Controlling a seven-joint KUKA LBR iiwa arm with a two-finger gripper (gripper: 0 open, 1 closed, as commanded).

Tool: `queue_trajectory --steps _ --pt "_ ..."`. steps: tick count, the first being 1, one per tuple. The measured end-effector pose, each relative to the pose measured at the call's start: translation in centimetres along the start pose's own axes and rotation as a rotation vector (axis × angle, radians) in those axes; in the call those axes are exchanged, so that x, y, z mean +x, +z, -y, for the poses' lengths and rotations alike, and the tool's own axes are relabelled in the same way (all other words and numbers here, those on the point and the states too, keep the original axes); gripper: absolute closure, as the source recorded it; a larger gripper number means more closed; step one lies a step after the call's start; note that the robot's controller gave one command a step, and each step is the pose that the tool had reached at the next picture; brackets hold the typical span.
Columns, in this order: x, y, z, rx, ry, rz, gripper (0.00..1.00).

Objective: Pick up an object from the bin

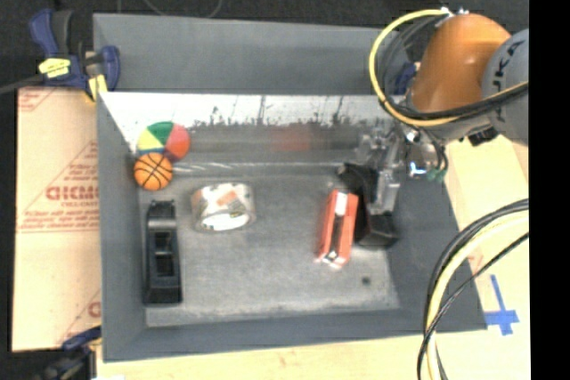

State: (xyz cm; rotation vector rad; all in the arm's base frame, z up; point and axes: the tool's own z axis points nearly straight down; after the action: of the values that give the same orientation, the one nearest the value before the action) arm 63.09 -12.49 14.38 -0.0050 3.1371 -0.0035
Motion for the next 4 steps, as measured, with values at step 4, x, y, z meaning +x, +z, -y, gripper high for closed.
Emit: queue_trajectory --steps 4 --pt "0.9 -1.0 -5.2 -0.005 -0.032 -0.006 0.00"
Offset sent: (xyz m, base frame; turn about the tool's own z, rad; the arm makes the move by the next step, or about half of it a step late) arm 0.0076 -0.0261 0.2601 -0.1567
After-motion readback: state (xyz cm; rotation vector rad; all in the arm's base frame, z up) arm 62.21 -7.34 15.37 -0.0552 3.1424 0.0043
